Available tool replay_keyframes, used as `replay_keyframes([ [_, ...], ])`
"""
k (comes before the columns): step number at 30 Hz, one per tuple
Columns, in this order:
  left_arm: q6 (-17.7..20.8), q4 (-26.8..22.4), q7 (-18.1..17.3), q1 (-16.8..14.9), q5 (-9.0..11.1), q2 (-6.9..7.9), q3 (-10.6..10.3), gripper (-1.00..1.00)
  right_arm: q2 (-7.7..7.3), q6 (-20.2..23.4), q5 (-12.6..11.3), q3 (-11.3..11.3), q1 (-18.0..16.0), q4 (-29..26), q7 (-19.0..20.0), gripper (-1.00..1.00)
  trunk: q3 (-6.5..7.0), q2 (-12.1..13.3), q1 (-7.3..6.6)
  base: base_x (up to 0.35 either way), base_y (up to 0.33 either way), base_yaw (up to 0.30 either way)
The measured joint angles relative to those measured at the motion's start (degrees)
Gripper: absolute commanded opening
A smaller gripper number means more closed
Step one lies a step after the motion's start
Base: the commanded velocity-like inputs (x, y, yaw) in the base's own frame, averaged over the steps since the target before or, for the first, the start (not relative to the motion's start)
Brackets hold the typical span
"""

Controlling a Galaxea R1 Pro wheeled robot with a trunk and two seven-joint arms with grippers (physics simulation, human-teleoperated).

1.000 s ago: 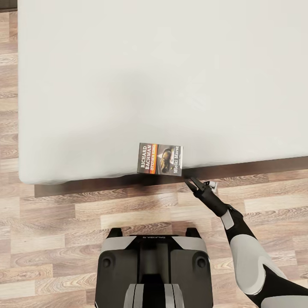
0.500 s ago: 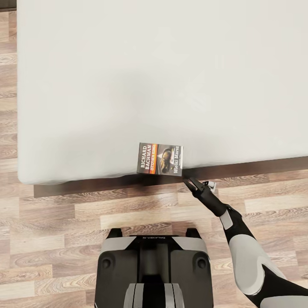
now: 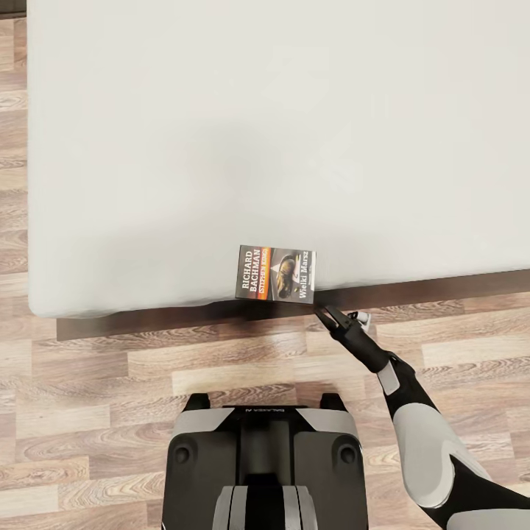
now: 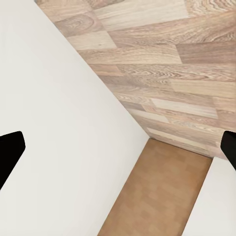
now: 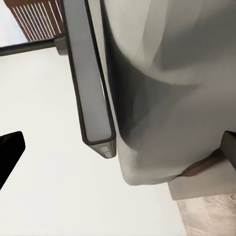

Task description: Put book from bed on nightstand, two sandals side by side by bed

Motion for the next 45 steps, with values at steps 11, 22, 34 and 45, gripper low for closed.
replay_keyframes([
  [11, 0.0, 0.0, 0.0, 0.0, 0.0, 0.0, 0.0, 1.0, 0.85, -0.1, 0.1, 0.9, 0.0, 0.0, 0.1, 1.0, 0.0, 0.0, 0.0, 0.0, 0.0, 0.0],
  [22, 0.0, 0.0, 0.0, 0.0, 0.0, 0.0, 0.0, 1.0, 1.35, -0.2, 0.1, 3.6, 0.0, -0.1, 0.0, 1.0, 0.0, 0.0, 0.0, 0.0, 0.0, 0.0],
  [34, 0.0, 0.0, 0.0, 0.0, 0.0, 0.0, 0.0, 1.0, 1.44, -0.2, 0.0, 3.8, 0.0, -0.1, -0.2, 1.0, -0.72, -1.6, 0.88, 0.0, 0.0, 0.0],
  [45, 0.0, 0.0, 0.0, 0.0, 0.0, 0.0, 0.0, 1.0, 1.52, -0.2, -0.1, 3.9, -0.1, -0.1, -0.4, 1.0, -0.72, -1.6, 0.88, 0.0, 0.0, 0.0],
])
